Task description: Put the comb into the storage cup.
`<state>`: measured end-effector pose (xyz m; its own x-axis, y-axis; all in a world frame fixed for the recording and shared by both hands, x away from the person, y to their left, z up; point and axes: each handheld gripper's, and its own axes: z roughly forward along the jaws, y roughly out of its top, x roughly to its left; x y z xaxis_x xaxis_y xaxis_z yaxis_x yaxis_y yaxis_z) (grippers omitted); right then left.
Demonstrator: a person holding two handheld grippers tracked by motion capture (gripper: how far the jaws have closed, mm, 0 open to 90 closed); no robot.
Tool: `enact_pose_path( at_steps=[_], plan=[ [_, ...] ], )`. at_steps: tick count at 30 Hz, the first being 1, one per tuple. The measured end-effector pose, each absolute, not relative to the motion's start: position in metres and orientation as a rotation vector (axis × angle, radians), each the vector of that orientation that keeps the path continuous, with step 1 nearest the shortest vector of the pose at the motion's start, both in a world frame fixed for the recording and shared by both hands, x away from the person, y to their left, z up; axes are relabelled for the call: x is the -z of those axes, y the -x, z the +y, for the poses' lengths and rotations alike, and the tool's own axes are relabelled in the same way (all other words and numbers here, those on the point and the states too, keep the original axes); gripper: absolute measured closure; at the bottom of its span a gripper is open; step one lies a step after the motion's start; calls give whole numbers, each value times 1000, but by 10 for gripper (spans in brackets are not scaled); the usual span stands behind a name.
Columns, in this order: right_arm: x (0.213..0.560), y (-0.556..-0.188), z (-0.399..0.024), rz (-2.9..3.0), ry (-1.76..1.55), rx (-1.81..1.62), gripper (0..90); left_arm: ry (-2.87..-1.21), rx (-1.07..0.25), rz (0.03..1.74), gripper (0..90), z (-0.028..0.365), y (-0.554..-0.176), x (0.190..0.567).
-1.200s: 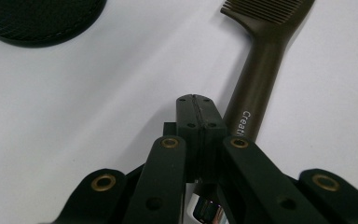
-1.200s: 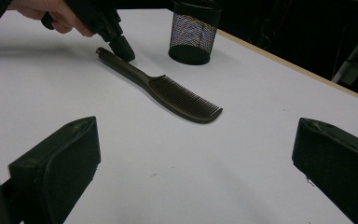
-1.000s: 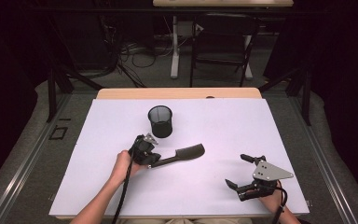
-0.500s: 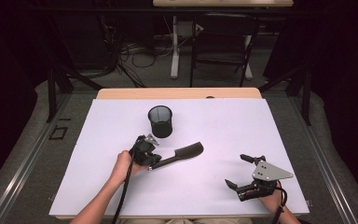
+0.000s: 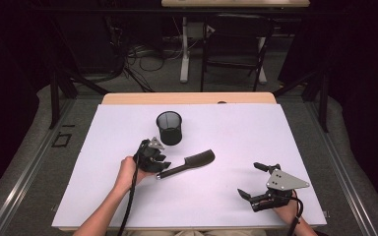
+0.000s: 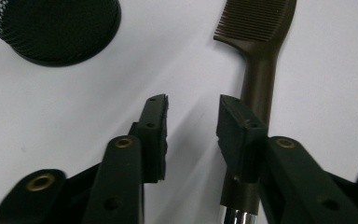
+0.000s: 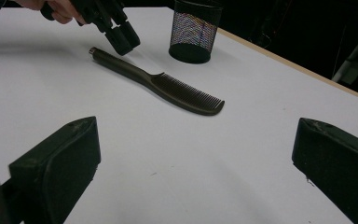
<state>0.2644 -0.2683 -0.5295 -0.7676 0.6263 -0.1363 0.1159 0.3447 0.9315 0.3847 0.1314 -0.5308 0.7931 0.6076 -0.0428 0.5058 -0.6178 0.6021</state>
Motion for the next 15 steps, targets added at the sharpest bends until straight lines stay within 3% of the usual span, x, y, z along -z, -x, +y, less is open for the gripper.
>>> enact_pose_path(
  at_steps=[10,15],
  plan=[
    [530,-265,-268,2139,-646,-1419,7,-2356,-243,818,309,136,-386,524],
    [530,-265,-268,2140,-648,-1417,7,-2349,-250,819,207,137,-386,520]
  ],
)
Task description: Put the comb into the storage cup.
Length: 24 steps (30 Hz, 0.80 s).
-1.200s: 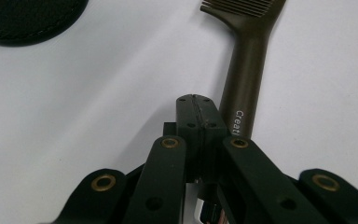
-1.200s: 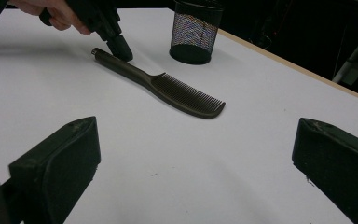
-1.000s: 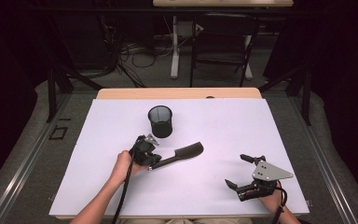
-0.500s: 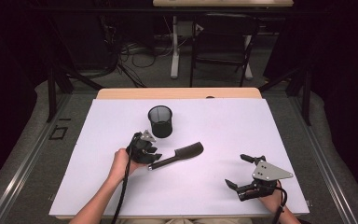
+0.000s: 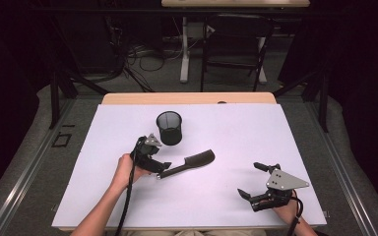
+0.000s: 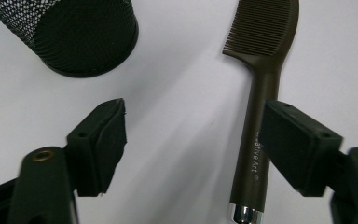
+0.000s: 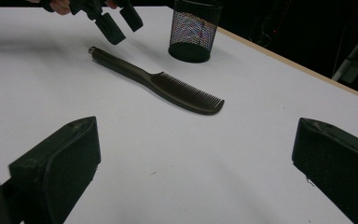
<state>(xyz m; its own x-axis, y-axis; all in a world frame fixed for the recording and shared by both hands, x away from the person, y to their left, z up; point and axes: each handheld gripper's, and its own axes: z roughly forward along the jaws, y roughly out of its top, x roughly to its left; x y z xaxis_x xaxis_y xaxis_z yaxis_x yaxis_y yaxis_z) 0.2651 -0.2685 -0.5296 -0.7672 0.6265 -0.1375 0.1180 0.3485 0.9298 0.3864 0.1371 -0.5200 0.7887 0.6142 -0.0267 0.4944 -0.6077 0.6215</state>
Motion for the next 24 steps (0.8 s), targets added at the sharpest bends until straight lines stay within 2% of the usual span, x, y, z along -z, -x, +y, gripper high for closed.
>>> enact_pose_path(
  at_steps=[17,24],
  plan=[
    [530,-266,-267,2145,-647,-1426,5,-2374,-271,774,30,126,-383,515],
    [531,-266,-267,2145,-656,-1428,3,-2388,-273,758,1,121,-382,514]
  ],
)
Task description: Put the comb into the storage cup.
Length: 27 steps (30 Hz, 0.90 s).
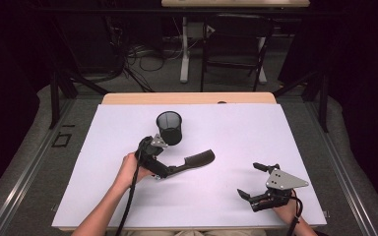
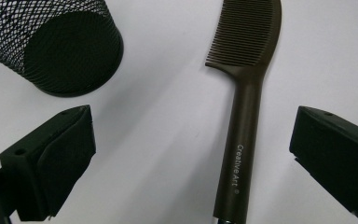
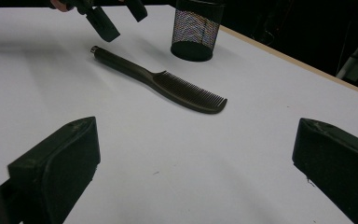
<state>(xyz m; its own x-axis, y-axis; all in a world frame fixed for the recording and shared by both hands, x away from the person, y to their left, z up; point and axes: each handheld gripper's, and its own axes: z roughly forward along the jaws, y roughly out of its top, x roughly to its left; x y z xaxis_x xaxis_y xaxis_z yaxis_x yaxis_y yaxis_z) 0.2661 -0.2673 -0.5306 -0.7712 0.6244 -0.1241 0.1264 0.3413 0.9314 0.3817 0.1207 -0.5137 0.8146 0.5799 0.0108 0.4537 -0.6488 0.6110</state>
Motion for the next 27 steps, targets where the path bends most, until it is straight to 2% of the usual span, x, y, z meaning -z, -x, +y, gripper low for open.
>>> enact_pose_path(
  at_steps=[27],
  plan=[
    [531,-266,-267,2148,-662,-1432,4,-2534,-235,691,26,92,-383,518]
  ],
)
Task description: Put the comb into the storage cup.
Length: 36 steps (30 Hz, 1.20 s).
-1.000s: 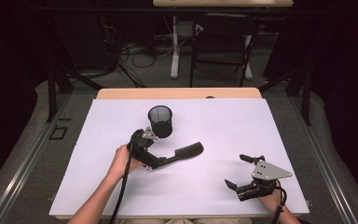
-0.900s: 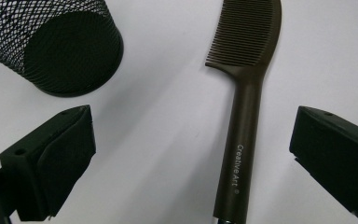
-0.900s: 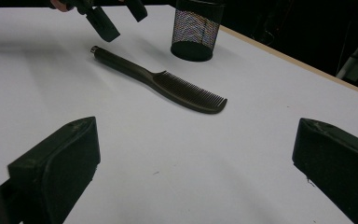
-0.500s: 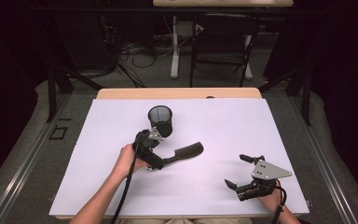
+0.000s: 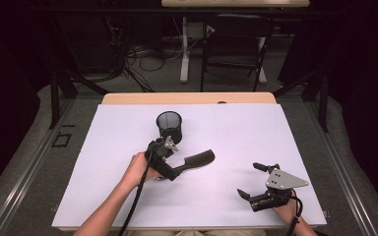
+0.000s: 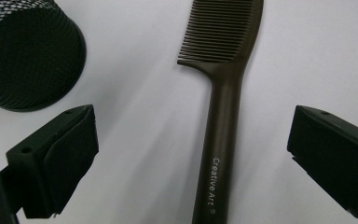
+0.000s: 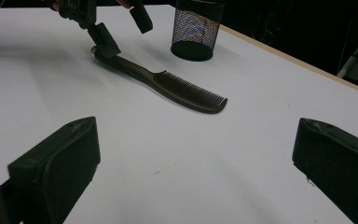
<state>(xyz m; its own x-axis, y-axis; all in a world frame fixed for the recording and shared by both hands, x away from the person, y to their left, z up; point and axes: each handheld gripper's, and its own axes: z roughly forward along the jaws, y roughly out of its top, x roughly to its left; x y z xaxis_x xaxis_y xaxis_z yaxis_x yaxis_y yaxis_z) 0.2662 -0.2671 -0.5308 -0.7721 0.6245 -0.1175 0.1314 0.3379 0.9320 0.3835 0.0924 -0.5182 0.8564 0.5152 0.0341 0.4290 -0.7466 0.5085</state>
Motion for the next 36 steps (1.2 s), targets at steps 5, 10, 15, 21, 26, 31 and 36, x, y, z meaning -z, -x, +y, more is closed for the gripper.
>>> enact_pose_path(
  at_steps=[5,10,15,21,26,31,36],
  plan=[
    [531,-266,-267,2149,-660,-1433,4,-2571,-226,669,88,87,-383,519],
    [531,-267,-267,2149,-658,-1431,4,-2600,-219,636,162,80,-383,520],
    [530,-266,-267,2147,-655,-1432,4,-2620,-199,613,268,74,-385,521],
    [530,-266,-267,2145,-656,-1432,4,-2662,-176,589,413,69,-387,523],
    [531,-266,-267,2148,-661,-1434,4,-2710,-158,589,504,64,-390,523],
    [531,-266,-267,2149,-661,-1434,5,-2742,-109,581,597,60,-395,524],
    [531,-267,-267,2149,-659,-1435,5,-2772,-68,569,650,56,-398,528]
  ],
)
